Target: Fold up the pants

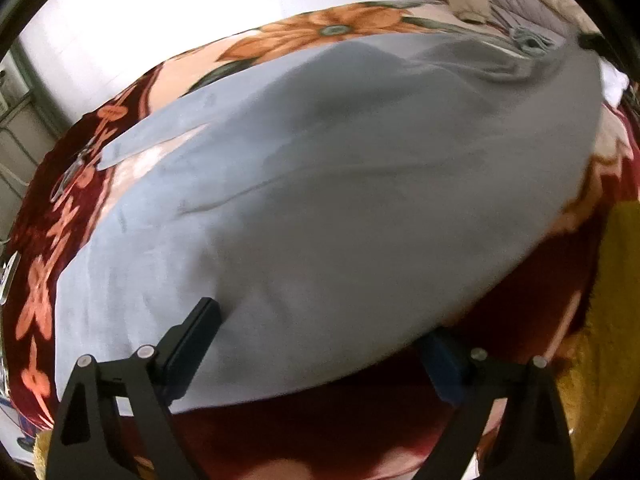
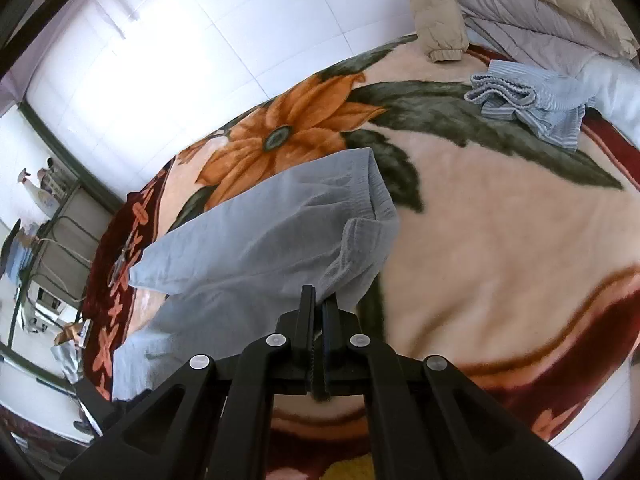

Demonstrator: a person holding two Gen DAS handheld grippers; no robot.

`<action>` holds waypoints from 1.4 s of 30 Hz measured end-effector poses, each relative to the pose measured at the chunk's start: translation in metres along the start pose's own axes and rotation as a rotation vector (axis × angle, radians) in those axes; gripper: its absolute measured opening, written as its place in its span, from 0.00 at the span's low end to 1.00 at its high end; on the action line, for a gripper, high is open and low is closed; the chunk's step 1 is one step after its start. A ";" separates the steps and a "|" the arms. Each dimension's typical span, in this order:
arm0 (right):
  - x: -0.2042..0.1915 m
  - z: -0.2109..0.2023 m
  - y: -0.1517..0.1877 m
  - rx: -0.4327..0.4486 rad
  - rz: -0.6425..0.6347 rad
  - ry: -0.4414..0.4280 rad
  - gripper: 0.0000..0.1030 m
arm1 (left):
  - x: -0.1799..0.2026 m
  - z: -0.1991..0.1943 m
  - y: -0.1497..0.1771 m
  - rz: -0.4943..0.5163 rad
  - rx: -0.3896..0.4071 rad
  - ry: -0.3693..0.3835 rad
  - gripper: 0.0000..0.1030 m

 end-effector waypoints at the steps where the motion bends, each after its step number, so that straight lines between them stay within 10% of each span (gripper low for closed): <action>1: 0.001 0.000 0.001 0.000 0.002 0.003 0.03 | -0.004 -0.001 0.001 -0.018 0.006 0.005 0.94; 7: 0.013 0.006 0.012 -0.018 0.013 0.016 0.03 | -0.028 -0.006 -0.007 -0.101 0.042 0.000 0.69; 9: 0.016 0.008 0.016 -0.022 0.023 0.016 0.03 | -0.031 -0.010 -0.011 -0.114 0.055 0.035 0.28; 11: 0.021 0.008 0.019 -0.020 0.038 0.013 0.04 | -0.032 -0.014 -0.014 -0.142 0.058 0.101 0.14; 27: 0.050 -0.033 0.041 0.071 0.122 -0.027 0.03 | -0.010 -0.130 -0.023 -0.170 0.192 0.370 0.04; 42: 0.019 -0.023 -0.025 0.101 0.106 -0.106 0.03 | -0.049 -0.142 -0.096 -0.189 0.223 0.232 0.03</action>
Point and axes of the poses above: each gripper's, at about its wrist camera, not at the fingertips, and z roughly the way its jaws point, x to its right, y to its underside, the point moved 6 cm from there along z, roughly the way its jaws point, and after that the axes turned 2 degrees about y, right-handed, at the moved point
